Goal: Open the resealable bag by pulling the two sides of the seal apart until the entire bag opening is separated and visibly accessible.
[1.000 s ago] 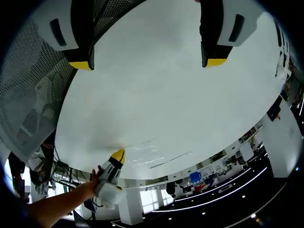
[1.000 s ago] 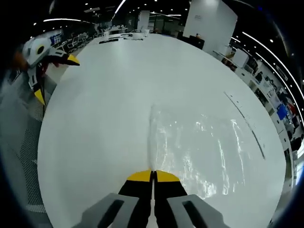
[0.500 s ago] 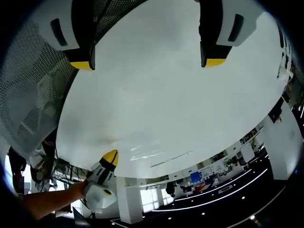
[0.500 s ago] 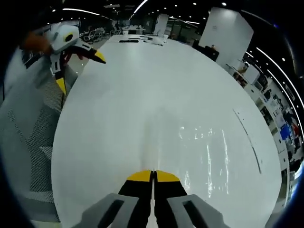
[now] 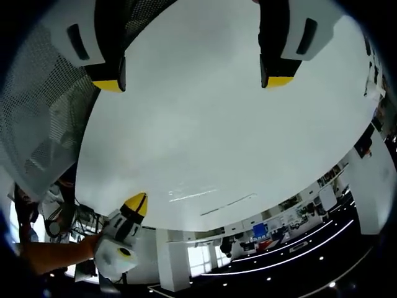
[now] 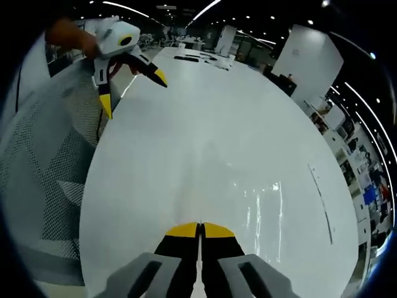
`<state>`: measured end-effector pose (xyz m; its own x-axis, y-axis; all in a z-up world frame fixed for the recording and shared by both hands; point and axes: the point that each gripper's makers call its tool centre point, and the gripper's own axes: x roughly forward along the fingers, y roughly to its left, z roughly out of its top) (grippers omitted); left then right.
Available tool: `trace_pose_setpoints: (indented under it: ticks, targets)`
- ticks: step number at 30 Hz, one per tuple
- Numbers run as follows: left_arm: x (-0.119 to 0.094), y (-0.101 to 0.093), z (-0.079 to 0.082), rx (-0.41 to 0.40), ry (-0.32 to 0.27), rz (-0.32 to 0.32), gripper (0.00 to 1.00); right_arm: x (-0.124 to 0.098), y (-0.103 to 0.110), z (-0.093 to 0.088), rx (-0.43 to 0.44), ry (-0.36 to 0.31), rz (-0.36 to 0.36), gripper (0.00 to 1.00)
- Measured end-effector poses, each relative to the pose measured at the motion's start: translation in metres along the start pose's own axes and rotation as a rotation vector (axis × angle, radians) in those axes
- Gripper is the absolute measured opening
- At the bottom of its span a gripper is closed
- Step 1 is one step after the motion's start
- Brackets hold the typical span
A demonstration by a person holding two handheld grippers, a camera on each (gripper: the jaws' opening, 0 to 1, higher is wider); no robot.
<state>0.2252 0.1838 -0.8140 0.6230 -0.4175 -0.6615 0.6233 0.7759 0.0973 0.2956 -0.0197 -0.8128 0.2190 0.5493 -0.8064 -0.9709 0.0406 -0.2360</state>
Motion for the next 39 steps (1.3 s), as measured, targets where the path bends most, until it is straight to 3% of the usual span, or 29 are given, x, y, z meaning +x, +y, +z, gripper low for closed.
trace_pose_setpoints:
  ticks: [5, 12, 19, 26, 30, 39]
  targets:
    - [0.003, 0.001, 0.013, 0.032, -0.025, -0.01, 0.85, -0.004, 0.008, 0.004, -0.051, -0.011, 0.004, 0.0]
    - [0.01, -0.013, 0.026, 0.144, -0.039, -0.07, 0.81, -0.013, 0.016, 0.013, -0.098, -0.046, 0.003, 0.0]
    - [0.019, -0.018, 0.041, 0.192, -0.054, -0.107, 0.75, -0.02, 0.029, 0.021, -0.209, -0.067, 0.028, 0.0]
    - [0.028, -0.029, 0.061, 0.296, -0.068, -0.168, 0.59, -0.025, 0.037, 0.03, -0.276, -0.092, 0.032, 0.0]
    - [0.036, -0.034, 0.068, 0.313, -0.059, -0.193, 0.51, -0.028, 0.039, 0.034, -0.309, -0.106, 0.025, 0.0]
    - [0.044, -0.056, 0.067, 0.41, -0.015, -0.288, 0.25, -0.037, 0.042, 0.042, -0.377, -0.128, 0.012, 0.0]
